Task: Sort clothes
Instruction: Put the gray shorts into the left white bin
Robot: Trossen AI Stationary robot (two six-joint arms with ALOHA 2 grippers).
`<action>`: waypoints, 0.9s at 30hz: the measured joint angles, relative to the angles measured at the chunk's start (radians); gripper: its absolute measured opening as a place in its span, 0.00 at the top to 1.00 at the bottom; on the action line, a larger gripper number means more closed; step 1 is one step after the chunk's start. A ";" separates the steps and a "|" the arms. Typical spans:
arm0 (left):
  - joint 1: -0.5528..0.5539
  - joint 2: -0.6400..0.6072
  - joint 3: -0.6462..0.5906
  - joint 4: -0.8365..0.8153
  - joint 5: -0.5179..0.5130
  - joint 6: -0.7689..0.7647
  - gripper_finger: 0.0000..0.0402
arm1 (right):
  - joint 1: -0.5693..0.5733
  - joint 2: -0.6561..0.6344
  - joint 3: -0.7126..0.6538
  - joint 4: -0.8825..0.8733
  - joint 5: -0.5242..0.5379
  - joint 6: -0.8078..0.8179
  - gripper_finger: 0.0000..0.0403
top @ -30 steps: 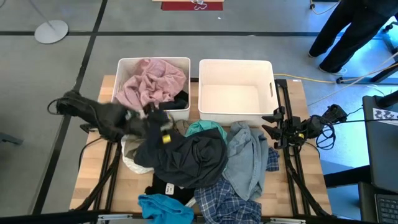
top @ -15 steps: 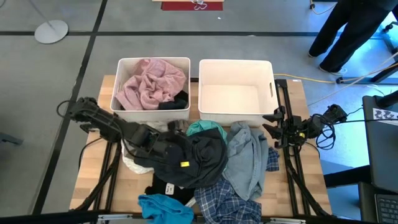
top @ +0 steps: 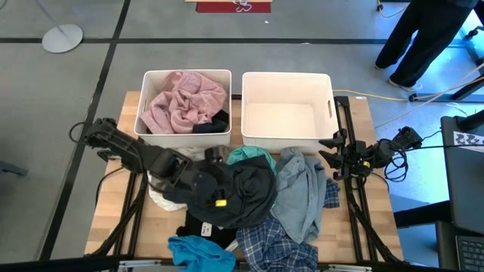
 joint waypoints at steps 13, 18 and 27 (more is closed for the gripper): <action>-0.137 0.001 -0.190 -0.153 0.033 -0.271 0.31 | 0.000 0.000 0.000 0.003 -0.001 0.007 0.55; -0.132 0.001 -0.309 -0.019 0.047 -0.253 0.31 | 0.000 0.000 0.000 0.015 -0.001 0.003 0.55; -0.092 0.001 -0.489 0.227 0.195 -0.235 0.31 | 0.000 0.000 0.000 0.015 0.001 -0.003 0.55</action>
